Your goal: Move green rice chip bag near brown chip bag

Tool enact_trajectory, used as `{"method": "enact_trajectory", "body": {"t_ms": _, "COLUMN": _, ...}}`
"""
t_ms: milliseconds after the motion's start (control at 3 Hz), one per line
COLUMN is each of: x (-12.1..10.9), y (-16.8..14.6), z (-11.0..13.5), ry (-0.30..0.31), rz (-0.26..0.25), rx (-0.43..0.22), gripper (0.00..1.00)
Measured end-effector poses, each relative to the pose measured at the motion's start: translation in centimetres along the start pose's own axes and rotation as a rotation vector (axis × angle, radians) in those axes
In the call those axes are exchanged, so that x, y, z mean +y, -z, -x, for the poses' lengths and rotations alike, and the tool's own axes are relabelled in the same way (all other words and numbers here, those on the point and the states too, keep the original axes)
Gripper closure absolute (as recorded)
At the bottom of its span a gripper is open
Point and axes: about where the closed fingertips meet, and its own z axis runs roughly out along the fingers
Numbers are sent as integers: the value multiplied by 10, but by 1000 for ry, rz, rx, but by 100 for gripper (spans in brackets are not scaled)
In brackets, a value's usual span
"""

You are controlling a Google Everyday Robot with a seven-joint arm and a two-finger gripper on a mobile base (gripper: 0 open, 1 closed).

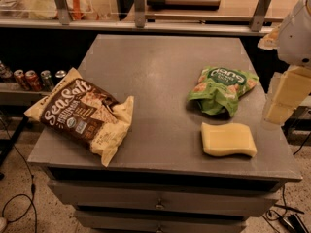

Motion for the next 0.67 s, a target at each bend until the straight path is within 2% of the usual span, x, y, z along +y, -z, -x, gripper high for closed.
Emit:
{"method": "enact_trajectory", "body": {"t_ms": 333, "x": 0, "y": 0, "z": 0, "ry": 0, "rz": 0, "rx": 0, "gripper": 0}}
{"method": "enact_trajectory", "body": {"t_ms": 667, "x": -15, "y": 0, "z": 1, "ry": -64, "rz": -16, "rx": 11, "gripper": 0}}
